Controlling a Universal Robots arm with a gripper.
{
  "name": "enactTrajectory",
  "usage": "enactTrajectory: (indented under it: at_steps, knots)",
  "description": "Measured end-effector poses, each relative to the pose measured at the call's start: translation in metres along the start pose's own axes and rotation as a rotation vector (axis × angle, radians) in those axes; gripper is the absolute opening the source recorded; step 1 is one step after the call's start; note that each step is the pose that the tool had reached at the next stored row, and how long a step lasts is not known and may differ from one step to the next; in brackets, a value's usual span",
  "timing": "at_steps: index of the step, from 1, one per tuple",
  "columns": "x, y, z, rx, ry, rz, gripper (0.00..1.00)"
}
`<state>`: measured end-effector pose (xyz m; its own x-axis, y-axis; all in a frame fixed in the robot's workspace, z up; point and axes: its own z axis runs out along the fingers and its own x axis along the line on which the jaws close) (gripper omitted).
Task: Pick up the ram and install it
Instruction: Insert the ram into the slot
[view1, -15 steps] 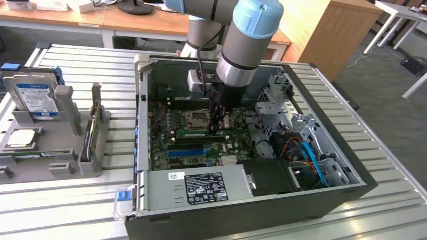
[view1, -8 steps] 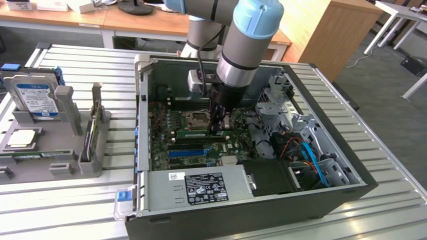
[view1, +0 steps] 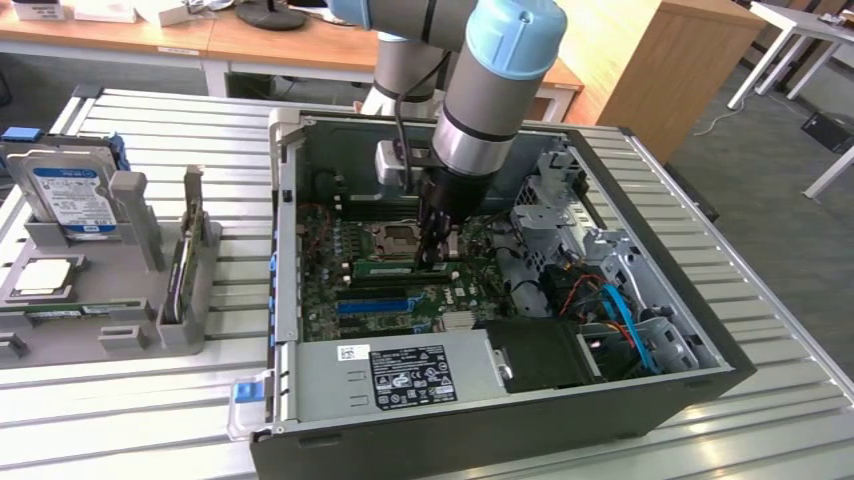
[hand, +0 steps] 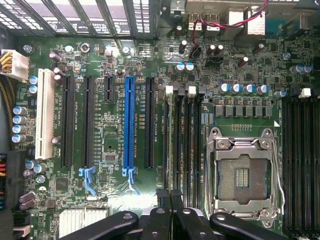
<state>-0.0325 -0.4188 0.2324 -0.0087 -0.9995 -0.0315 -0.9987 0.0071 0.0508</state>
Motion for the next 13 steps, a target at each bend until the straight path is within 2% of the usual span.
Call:
enactTrajectory:
  at_steps: [13]
  knots:
    - [-0.0003,-0.0001,0.0011,0.0001,-0.0002,0.000,0.12]
